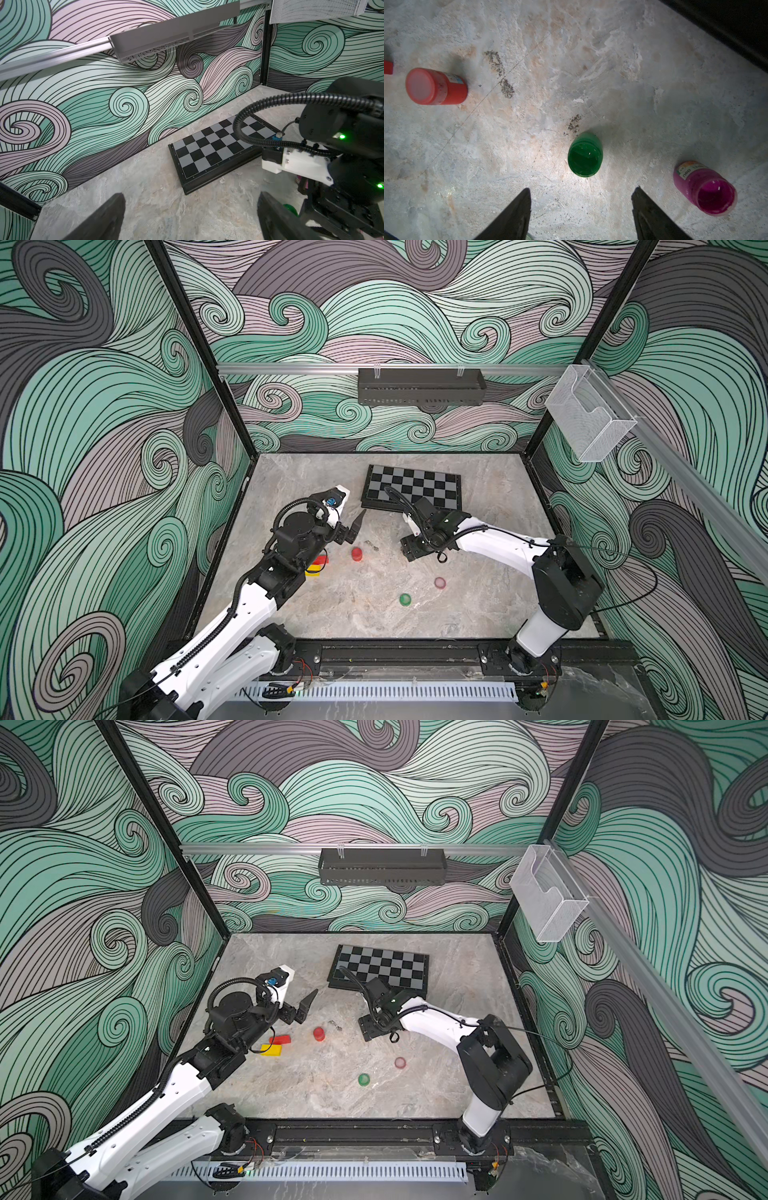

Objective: Close the paint jar lid
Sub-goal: Pick up the paint jar from the center of the board.

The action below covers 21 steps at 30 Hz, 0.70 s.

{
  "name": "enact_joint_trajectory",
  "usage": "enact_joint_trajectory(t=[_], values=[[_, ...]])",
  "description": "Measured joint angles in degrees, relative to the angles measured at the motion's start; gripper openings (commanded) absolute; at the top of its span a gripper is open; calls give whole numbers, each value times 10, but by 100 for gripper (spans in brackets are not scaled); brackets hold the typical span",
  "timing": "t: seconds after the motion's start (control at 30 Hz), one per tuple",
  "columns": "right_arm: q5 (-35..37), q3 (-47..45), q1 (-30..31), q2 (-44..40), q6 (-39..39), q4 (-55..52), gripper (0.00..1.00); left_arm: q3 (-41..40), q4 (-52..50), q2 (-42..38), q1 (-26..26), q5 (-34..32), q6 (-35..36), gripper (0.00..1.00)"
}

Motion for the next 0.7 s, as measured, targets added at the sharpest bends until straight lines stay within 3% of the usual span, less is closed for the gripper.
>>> enact_joint_trajectory(t=[0.7], values=[[47,48,19,76,12,-25,49,0,-7,16,0,-33,-36,98]])
